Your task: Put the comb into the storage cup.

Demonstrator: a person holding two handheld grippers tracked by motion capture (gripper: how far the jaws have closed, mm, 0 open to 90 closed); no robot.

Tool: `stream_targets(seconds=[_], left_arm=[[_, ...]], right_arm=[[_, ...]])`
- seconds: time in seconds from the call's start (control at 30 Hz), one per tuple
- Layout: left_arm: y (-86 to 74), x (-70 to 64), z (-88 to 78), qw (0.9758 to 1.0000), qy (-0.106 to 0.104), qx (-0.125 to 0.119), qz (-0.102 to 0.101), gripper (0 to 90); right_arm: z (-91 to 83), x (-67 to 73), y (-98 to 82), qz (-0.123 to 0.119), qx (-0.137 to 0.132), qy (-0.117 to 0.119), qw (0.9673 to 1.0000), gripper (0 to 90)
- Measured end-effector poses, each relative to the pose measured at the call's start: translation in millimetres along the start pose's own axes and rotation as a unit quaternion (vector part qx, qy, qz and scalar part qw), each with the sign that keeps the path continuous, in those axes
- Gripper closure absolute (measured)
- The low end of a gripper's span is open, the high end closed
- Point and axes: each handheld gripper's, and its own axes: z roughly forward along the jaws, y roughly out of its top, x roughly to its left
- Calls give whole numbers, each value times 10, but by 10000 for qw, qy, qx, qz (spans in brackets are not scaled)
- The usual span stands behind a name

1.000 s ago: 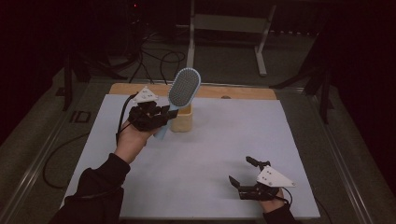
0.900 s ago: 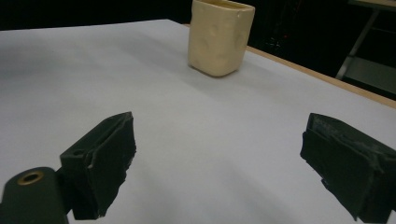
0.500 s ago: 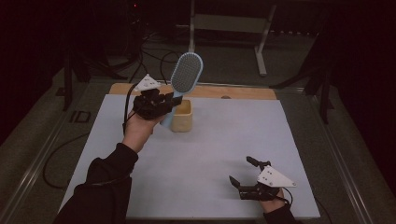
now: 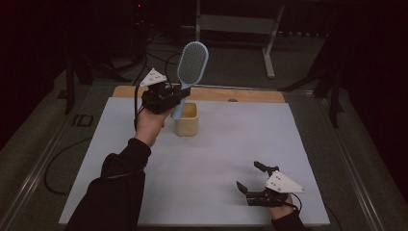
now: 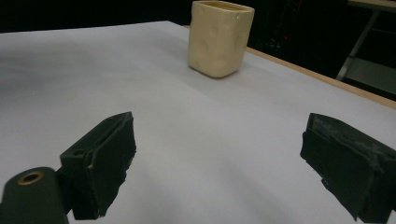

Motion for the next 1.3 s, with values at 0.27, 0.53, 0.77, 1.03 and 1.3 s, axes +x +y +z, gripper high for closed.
stream_targets(seconds=[0.27,0.53,0.77,1.03,1.3], left_arm=[[-23,74,160,9997,-9,-253,-6,709],[-88,156,334,9986,4,-521,5,708],[-168,228,462,9972,125,-736,-91,708],[-308,368,591,9957,225,-863,-244,709],[-459,423,686,9963,394,-724,-226,708]], right_arm=[[-3,-6,-5,44,-6,8,10000,96],[2,-1,-5,51,-12,38,10000,96],[8,1,-14,90,-18,83,9999,96],[-13,-7,-8,110,-56,75,9999,96],[-17,-5,-5,131,-79,85,9998,96]])
